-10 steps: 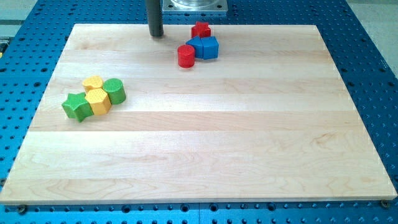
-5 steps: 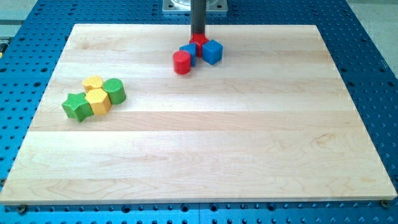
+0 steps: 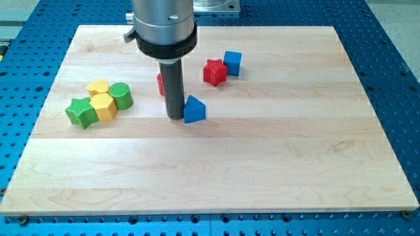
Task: Move the triangle to the bottom left of the board
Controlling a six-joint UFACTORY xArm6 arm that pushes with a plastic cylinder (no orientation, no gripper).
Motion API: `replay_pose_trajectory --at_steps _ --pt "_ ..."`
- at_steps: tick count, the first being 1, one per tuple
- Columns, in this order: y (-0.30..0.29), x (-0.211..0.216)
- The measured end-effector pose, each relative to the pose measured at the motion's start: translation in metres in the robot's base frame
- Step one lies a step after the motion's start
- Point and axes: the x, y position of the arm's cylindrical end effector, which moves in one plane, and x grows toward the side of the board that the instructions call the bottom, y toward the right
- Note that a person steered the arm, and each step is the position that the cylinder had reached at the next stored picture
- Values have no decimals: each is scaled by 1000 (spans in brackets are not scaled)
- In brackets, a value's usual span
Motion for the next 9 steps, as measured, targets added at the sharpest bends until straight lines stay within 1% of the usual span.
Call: replay_pose_trajectory --at_steps 1,2,3,4,5,6,7,8,9 --pt "11 -30" --pt "56 -13" --pt "-10 58" --pt "-110 109" --pt "-85 123" --pt "-58 157" --pt "-87 159" --pt "-114 151" --pt "-117 142"
